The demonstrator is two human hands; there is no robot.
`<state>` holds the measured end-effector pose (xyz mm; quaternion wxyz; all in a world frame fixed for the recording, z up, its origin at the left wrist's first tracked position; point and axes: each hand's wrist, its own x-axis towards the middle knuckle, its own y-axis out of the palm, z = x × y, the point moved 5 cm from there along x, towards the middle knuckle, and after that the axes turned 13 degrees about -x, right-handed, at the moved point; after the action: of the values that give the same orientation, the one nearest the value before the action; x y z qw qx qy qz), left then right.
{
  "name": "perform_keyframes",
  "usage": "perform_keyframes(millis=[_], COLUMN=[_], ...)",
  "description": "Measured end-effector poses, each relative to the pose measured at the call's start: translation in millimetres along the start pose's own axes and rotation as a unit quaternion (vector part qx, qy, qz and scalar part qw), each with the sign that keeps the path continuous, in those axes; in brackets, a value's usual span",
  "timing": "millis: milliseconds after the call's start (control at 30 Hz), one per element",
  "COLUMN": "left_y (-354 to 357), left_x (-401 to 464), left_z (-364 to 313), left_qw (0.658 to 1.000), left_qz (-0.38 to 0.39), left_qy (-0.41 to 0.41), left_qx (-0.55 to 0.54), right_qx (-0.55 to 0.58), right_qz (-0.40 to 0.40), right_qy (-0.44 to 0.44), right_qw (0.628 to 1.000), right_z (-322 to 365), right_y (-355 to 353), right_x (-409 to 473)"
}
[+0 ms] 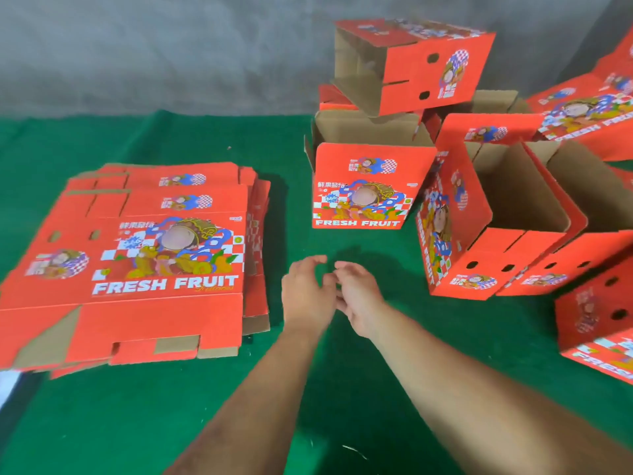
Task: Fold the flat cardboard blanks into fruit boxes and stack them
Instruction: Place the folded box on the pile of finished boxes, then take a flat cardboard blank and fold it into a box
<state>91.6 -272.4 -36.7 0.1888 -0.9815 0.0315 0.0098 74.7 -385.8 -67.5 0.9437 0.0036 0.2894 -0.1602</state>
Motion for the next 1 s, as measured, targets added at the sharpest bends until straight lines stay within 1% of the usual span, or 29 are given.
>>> perform_keyframes(millis=[33,67,100,133,200,233,267,333,367,400,433,467,500,533,567,600,633,667,700,733,767,800,833,900,967,1000], left_y=[-20.3,-39.1,-56.9,-74.0,-103.8,-112.4,-116.0,-104.9,-94.8,-87.7,-85.5,-90.0,-99.0,-111.3,-126.7,-141.0,-148.3,-147.9,-141.8,-133.0,-123.6,-117.7,-116.6,-128.8,-148.7,-160.9], left_x=[4.7,10.5,17.5,23.3,32.8,35.2,34.5,32.6,31.5,30.8,30.0,29.1,27.9,26.2,25.4,26.2,27.4,27.9,26.6,24.9,22.2,18.4,13.6,5.5,-1.7,-4.2], left_z=[-0.4,0.1,6.5,19.5,54.0,68.2,75.4,74.3,69.1,62.8,59.1,59.1,60.5,65.2,74.3,84.5,95.1,101.0,102.5,101.1,98.6,96.3,93.9,86.5,79.8,80.6], left_qw=[0.995,0.983,0.969,0.955,0.931,0.922,0.917,0.918,0.924,0.938,0.952,0.965,0.967,0.96,0.952,0.948,0.948,0.948,0.945,0.945,0.948,0.953,0.961,0.98,0.985,0.98], left_qz=[-0.048,-0.089,-0.12,-0.121,-0.09,-0.065,-0.043,-0.012,0.002,0.005,0.001,-0.024,-0.052,-0.081,-0.115,-0.135,-0.124,-0.093,-0.059,-0.028,-0.003,0.009,0.009,-0.027,-0.089,-0.135], left_qy=[0.047,0.065,0.044,-0.013,-0.134,-0.161,-0.167,-0.139,-0.112,-0.087,-0.069,-0.051,-0.028,-0.017,-0.03,-0.061,-0.093,-0.111,-0.115,-0.108,-0.099,-0.088,-0.068,-0.001,0.07,0.073], left_qx=[0.077,0.149,0.213,0.271,0.328,0.347,0.358,0.372,0.365,0.336,0.298,0.258,0.248,0.267,0.281,0.283,0.279,0.284,0.299,0.309,0.303,0.288,0.268,0.195,0.127,0.129], right_qx=[-0.02,-0.034,-0.051,-0.073,-0.105,-0.117,-0.131,-0.156,-0.156,-0.142,-0.121,-0.106,-0.103,-0.109,-0.126,-0.171,-0.246,-0.317,-0.354,-0.332,-0.271,-0.21,-0.176,-0.136,-0.086,-0.058], right_qz=[0.016,0.03,0.042,0.053,0.081,0.1,0.117,0.137,0.139,0.14,0.139,0.138,0.139,0.144,0.151,0.143,0.115,0.091,0.079,0.079,0.084,0.085,0.069,0.032,0.047,0.063], right_qy=[-0.003,-0.004,-0.003,-0.002,-0.003,-0.009,-0.02,-0.064,-0.088,-0.101,-0.101,-0.097,-0.09,-0.081,-0.074,-0.083,-0.094,-0.094,-0.074,-0.031,0.011,0.035,0.036,0.024,0.002,-0.016], right_qw=[1.0,0.999,0.998,0.996,0.991,0.988,0.984,0.976,0.974,0.975,0.978,0.98,0.981,0.98,0.978,0.971,0.958,0.939,0.929,0.939,0.959,0.973,0.981,0.99,0.995,0.996], right_z=[3.1,5.4,7.4,8.5,8.0,8.0,8.2,9.5,10.5,12.2,14.5,15.2,16.9,17.5,19.0,20.3,21.4,19.6,15.5,8.6,3.1,-0.5,0.2,1.1,8.5,13.3], right_y=[18.0,35.2,51.1,64.9,88.0,97.1,104.2,113.7,116.2,116.6,115.1,112.9,110.6,108.8,109.4,109.6,109.0,109.2,110.4,111.8,112.2,110.7,106.1,89.4,68.8,57.6], right_x=[-0.1,-0.1,-1.1,-3.0,-6.6,-8.3,-9.8,-10.4,-10.0,-9.2,-8.3,-5.0,-3.2,-2.6,-5.1,-5.5,-5.1,-3.7,-4.5,-4.0,-3.6,-2.0,-1.9,0.9,-3.3,-6.2])
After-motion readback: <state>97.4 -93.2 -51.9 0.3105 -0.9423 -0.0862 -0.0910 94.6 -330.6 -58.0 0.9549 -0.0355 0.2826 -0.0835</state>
